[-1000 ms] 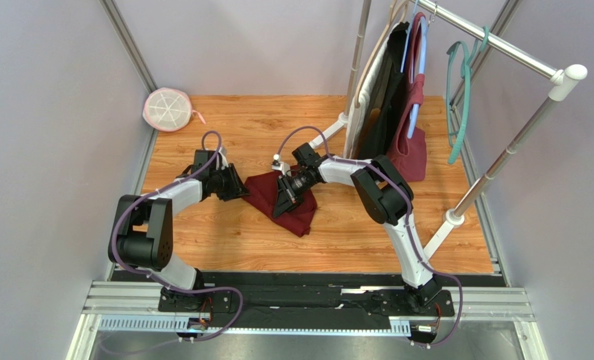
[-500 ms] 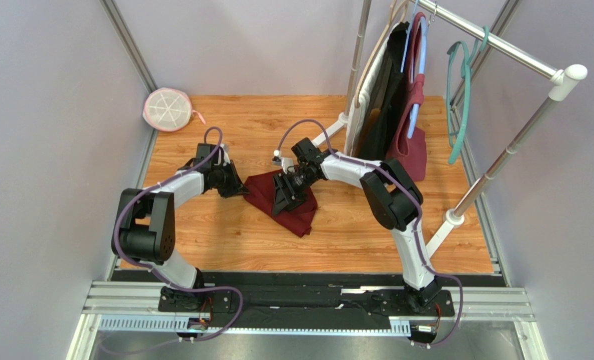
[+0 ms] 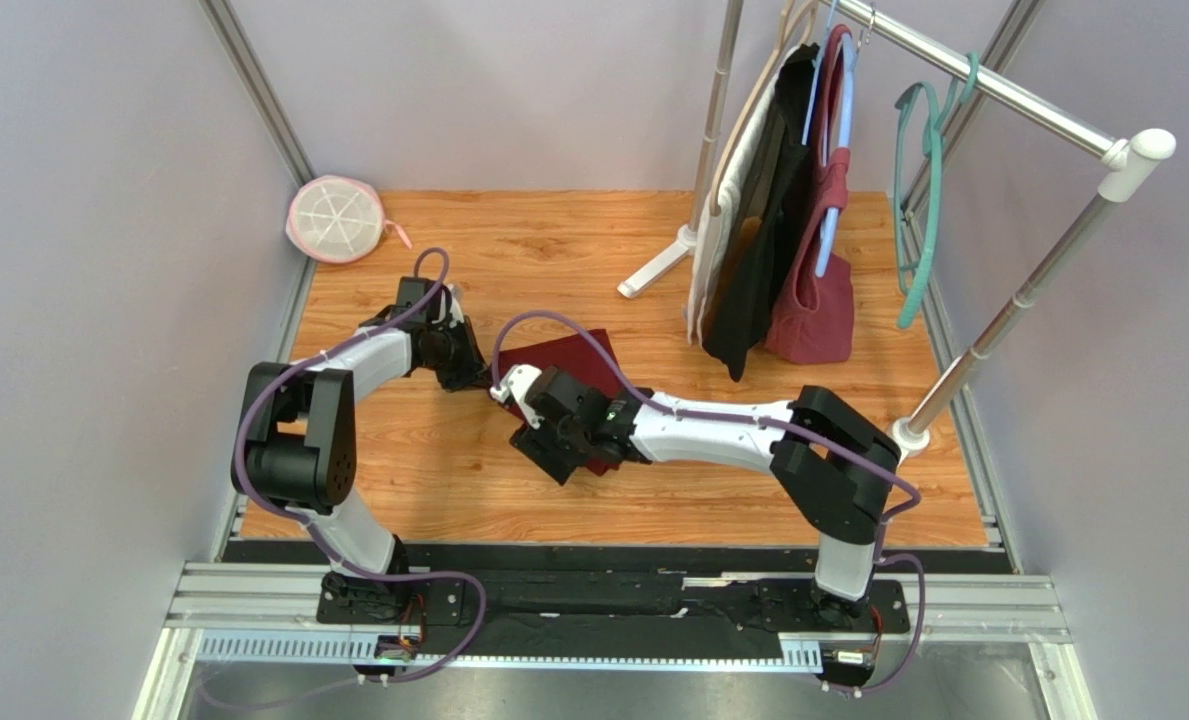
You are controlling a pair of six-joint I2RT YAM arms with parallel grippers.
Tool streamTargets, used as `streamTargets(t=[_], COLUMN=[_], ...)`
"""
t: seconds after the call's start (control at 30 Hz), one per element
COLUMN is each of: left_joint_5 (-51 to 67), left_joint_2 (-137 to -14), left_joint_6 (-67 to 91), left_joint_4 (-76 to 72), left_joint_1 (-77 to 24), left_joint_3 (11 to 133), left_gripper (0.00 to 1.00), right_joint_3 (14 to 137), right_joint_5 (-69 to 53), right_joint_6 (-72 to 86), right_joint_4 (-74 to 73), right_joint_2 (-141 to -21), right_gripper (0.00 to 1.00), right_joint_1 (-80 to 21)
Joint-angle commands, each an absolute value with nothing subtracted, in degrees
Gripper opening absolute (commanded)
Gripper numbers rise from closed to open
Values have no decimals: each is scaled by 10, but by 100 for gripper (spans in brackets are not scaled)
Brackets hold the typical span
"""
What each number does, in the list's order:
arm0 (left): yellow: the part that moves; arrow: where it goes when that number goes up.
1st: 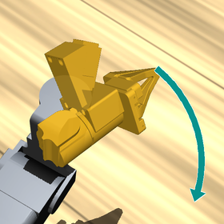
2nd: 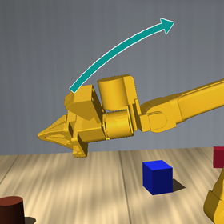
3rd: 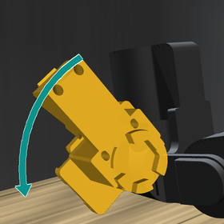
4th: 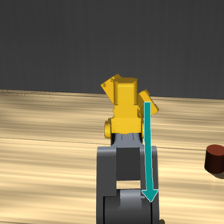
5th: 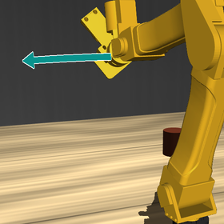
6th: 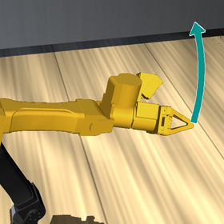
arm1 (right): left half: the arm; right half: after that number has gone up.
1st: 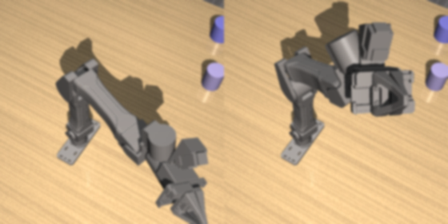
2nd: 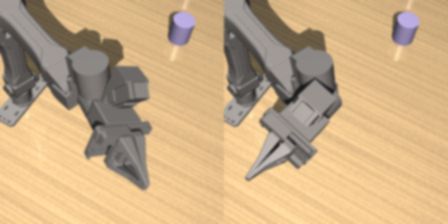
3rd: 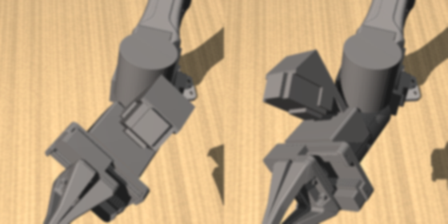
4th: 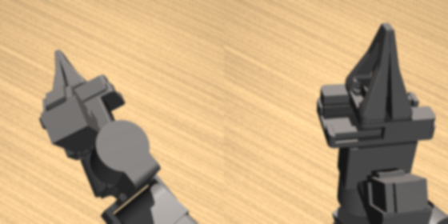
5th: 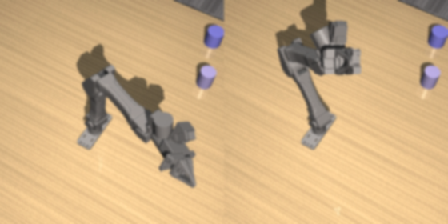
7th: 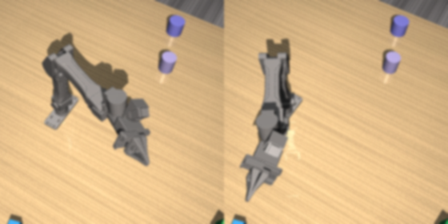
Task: Fold the napkin, place the utensils inside, and roll it up
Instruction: Roll the napkin with the utensil
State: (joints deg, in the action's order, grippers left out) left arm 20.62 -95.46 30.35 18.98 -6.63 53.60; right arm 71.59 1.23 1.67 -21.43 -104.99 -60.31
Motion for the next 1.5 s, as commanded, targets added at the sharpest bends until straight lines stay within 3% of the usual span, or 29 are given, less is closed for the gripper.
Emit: streamTargets(t=[0.0,0.47,0.53,0.57,0.6,0.7,0.73,0.8,0.83,0.87,0.9,1.3,1.47], left_joint_5=[210,213,216,223,227,235,223,206,187,179,172,204,200], left_joint_2=[-959,-965,-966,-966,-966,-955,-951,-931,-914,-904,-895,-841,-847], left_joint_6=[290,288,286,286,286,287,287,287,288,291,294,282,281], left_joint_4=[200,201,198,195,193,180,181,187,191,190,189,131,120], left_joint_1=[-65,-64,-64,-64,-64,-64,-64,-62,-62,-60,-57,-57,-57], left_joint_3=[555,562,563,563,563,560,561,560,559,554,550,483,473], left_gripper=[0,0,0,0,0,34,53,64,76,78,94,94,89], right_joint_3=[685,670,676,687,694,711,712,722,727,729,732,785,807], right_joint_5=[176,177,168,163,150,72,52,-28,-54,-80,-131,-425,-492], right_joint_6=[-35,-91,-91,-90,-79,-46,-38,-20,-5,-4,16,132,158], right_joint_4=[-110,-54,-64,-82,-92,-130,-135,-163,-174,-190,-194,-223,-222], right_joint_2=[-1048,-1103,-1111,-1121,-1125,-1135,-1134,-1135,-1136,-1136,-1139,-1217,-1259], right_gripper=[65,59,52,41,37,27,24,20,19,19,19,15,15], right_joint_1=[-621,-638,-637,-634,-631,-603,-595,-566,-556,-535,-525,-432,-408])
